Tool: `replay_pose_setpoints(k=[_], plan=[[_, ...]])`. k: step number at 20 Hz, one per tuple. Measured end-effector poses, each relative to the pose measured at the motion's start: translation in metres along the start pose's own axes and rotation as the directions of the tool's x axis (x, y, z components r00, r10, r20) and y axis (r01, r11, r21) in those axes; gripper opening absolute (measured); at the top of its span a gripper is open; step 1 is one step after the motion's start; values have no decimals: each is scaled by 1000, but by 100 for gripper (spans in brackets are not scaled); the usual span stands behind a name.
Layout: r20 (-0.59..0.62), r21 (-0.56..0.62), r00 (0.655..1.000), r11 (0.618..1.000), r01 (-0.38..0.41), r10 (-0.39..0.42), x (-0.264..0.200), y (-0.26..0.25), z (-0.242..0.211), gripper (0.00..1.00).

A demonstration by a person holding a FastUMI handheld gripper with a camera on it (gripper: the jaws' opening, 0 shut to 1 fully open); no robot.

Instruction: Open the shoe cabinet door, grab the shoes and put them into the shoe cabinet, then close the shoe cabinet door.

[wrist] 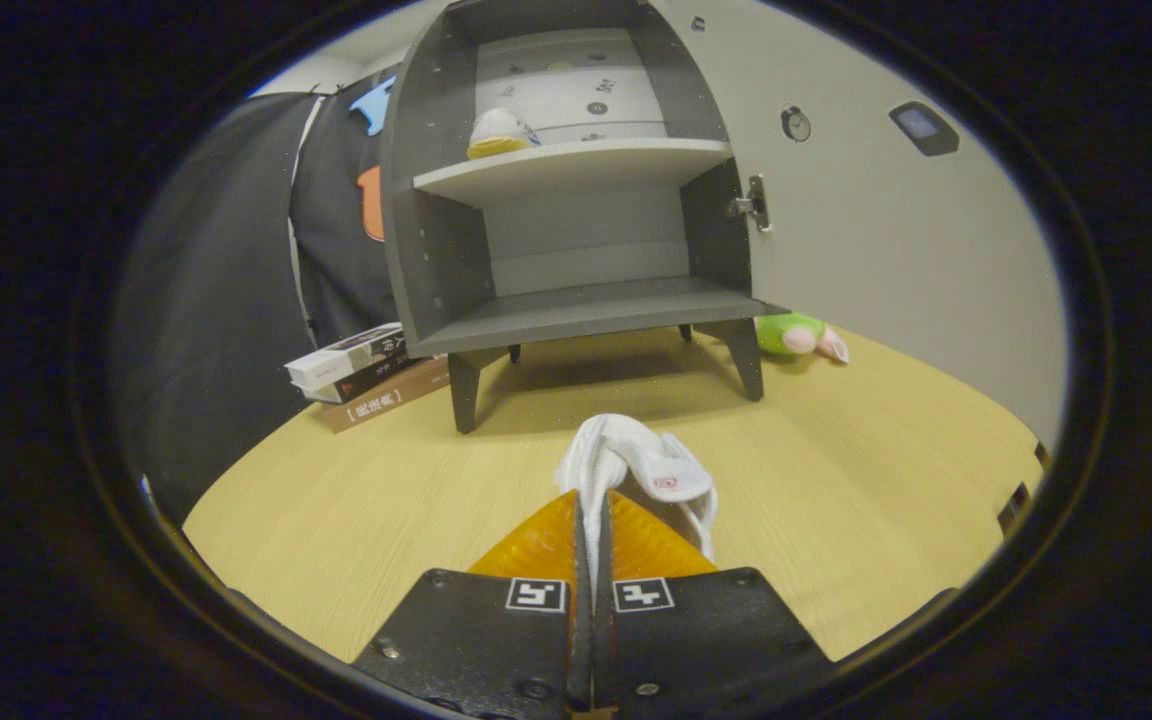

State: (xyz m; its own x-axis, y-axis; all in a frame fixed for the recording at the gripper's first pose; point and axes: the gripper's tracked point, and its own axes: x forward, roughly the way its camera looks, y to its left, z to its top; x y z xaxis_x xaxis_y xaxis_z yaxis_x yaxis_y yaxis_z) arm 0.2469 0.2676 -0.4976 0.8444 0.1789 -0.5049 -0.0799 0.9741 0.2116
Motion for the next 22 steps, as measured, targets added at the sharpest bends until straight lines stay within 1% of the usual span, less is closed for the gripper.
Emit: replay_pose_setpoints(k=[3,7,11,14,17,19,22], plan=[[46,-25,999,1000,-8,9,-17,1,27,4],[159,-97,987,995,9,6,-40,0,81,4],[209,-79,978,997,-9,25,-58,2,130,4],[244,-86,969,996,-7,28,-66,2,170,4],[299,-120,954,993,15,22,-73,6,217,4],[332,-131,943,991,15,30,-76,11,249,4],[373,-144,927,989,29,27,-71,19,297,4]])
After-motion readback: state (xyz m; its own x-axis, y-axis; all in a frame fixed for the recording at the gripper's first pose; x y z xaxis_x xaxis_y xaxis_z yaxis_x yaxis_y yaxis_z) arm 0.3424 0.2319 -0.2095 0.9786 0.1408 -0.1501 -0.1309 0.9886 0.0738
